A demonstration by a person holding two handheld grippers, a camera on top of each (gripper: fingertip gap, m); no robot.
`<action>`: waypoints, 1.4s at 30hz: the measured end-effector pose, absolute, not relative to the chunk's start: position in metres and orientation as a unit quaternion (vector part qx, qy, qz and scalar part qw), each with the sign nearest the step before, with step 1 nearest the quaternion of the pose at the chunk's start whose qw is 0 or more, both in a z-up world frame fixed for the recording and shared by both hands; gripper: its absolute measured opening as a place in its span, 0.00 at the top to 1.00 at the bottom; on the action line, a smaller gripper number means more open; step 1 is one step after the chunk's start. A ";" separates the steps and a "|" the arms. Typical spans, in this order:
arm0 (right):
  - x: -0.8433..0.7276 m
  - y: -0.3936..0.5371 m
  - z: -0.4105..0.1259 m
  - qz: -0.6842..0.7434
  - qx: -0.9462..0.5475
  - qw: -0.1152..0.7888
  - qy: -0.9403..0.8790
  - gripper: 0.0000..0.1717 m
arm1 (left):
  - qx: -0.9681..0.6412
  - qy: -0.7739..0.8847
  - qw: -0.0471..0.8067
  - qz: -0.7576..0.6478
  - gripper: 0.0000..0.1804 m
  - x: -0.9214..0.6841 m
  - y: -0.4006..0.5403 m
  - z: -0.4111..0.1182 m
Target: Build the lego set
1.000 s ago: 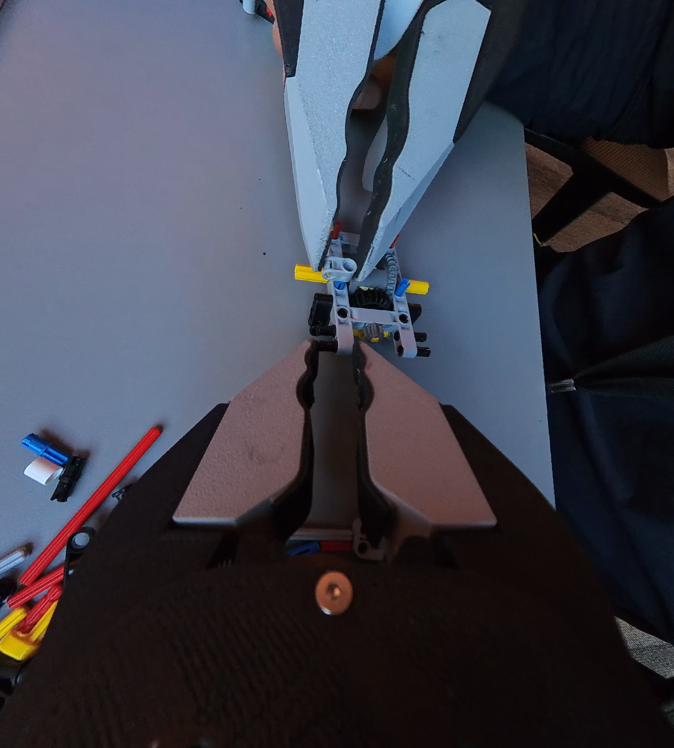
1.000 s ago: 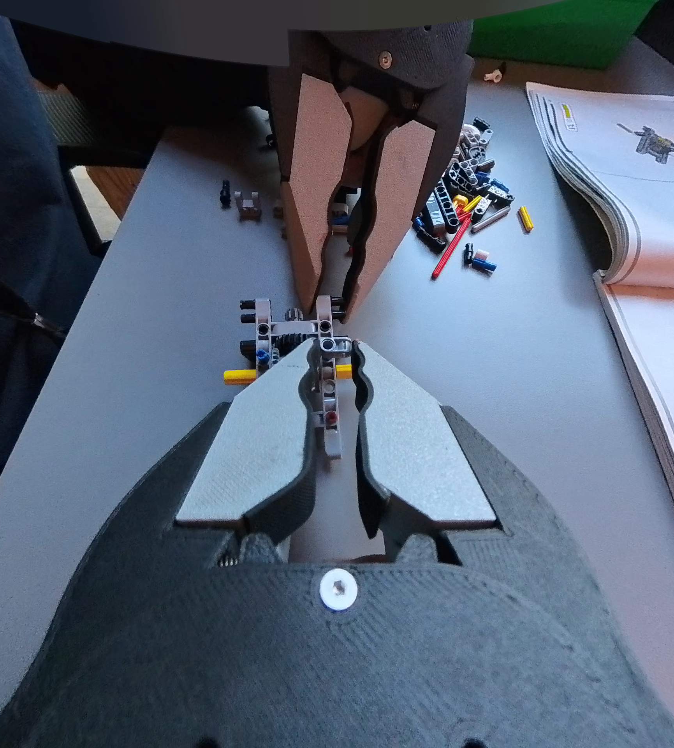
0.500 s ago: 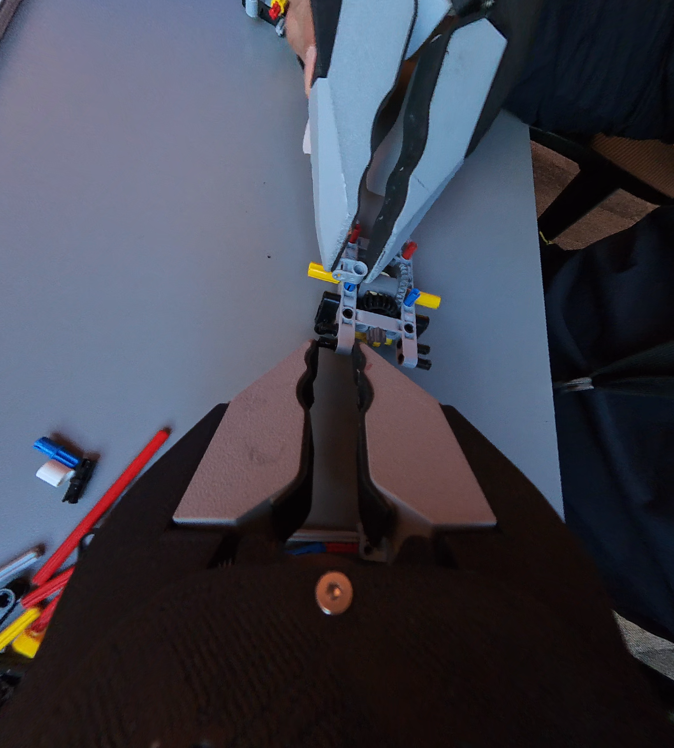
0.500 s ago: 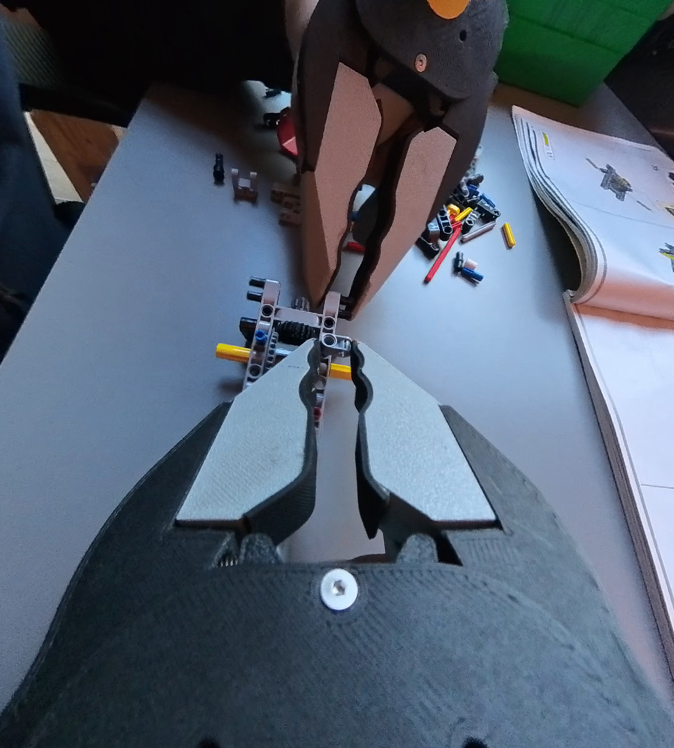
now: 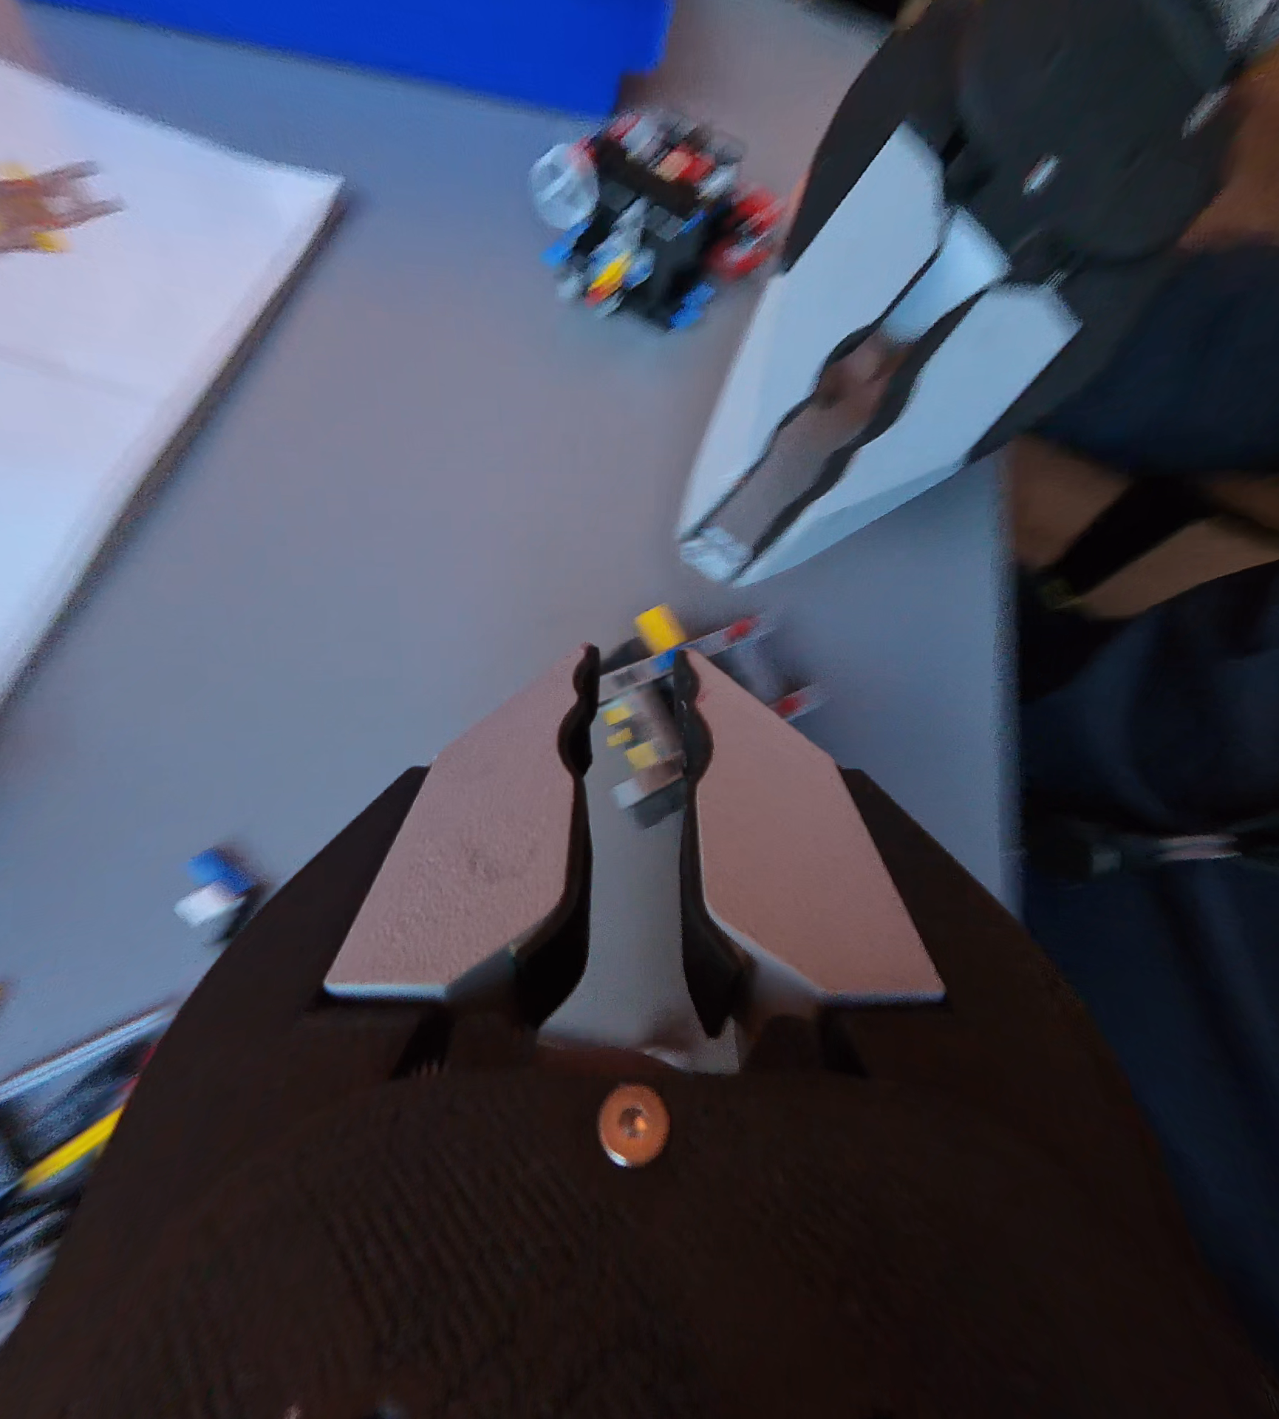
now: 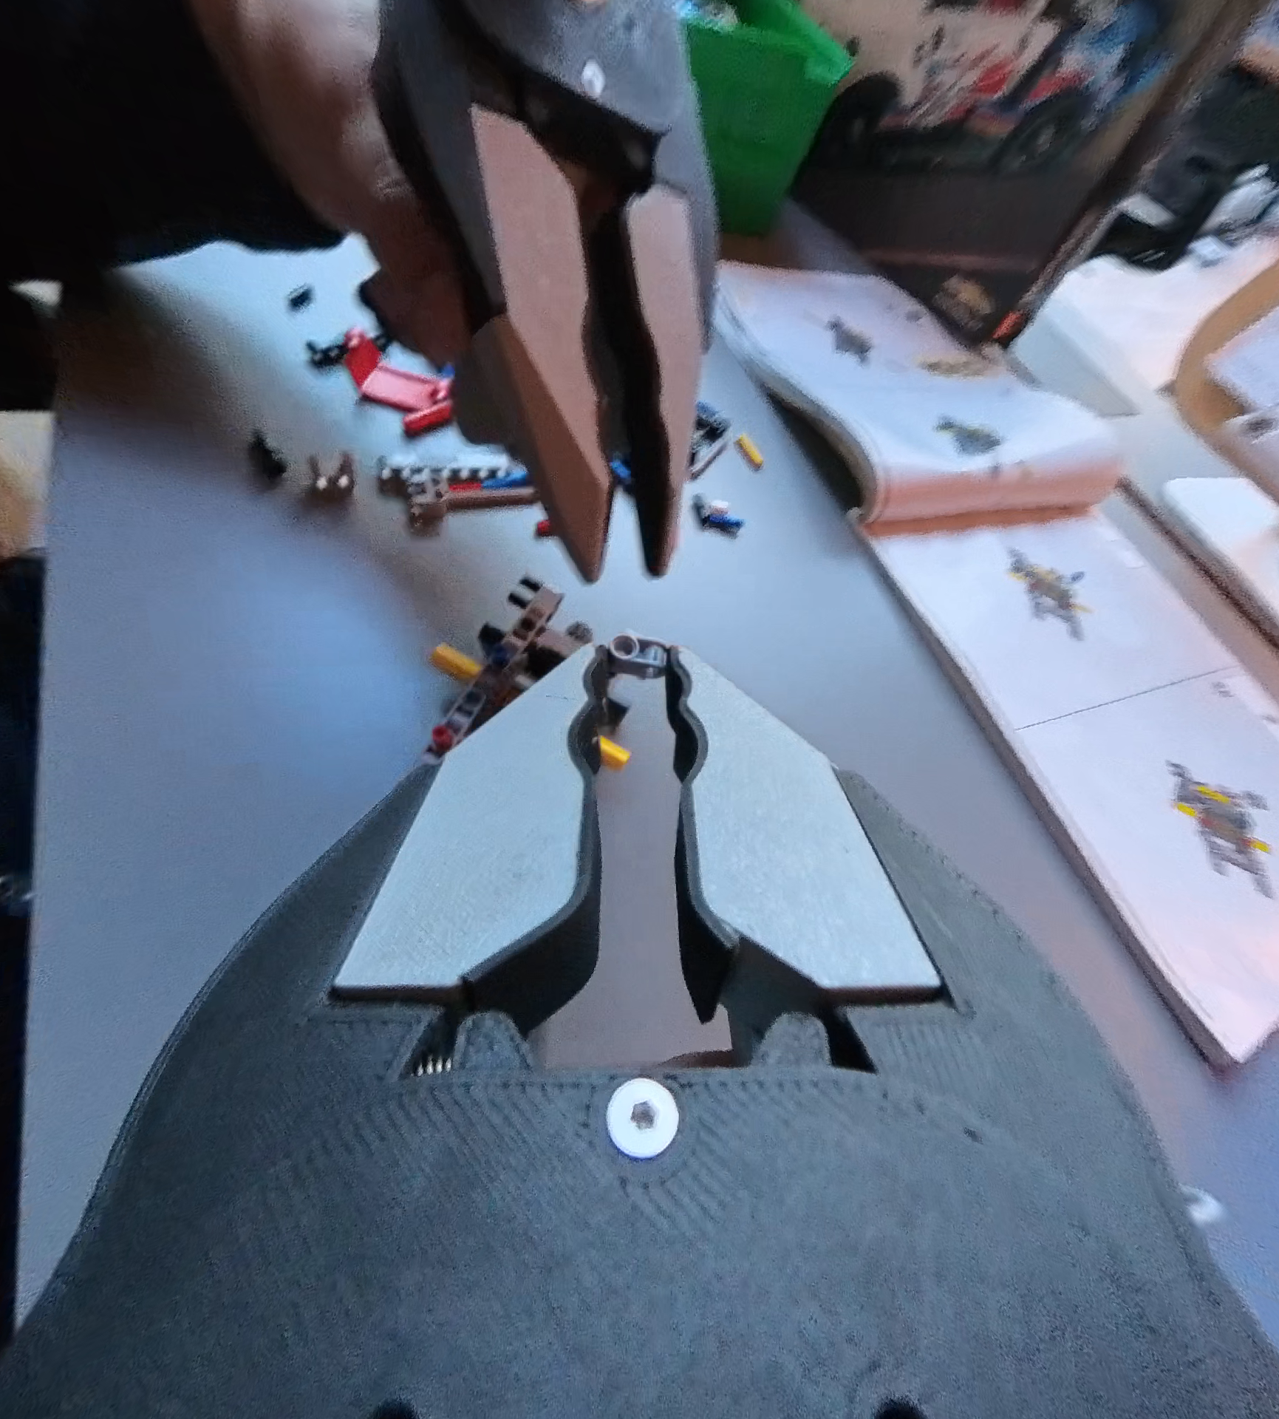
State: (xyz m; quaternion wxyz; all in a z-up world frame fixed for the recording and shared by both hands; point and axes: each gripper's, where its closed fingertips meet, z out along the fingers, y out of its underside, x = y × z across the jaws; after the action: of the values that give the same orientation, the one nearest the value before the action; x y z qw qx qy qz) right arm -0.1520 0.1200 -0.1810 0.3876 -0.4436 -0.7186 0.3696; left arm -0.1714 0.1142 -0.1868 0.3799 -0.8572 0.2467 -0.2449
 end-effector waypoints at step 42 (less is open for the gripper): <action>-0.117 0.067 -0.178 0.210 -0.194 0.436 -0.853 0.97 | -0.795 0.241 0.113 -0.544 0.97 -0.108 0.064 -0.182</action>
State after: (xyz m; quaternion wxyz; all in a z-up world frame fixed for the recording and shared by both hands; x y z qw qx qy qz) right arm -0.1172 0.0670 -0.1779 0.4358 -0.1939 -0.8534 0.2101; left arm -0.1078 0.0642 -0.1819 0.1133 -0.7955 0.2407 -0.5445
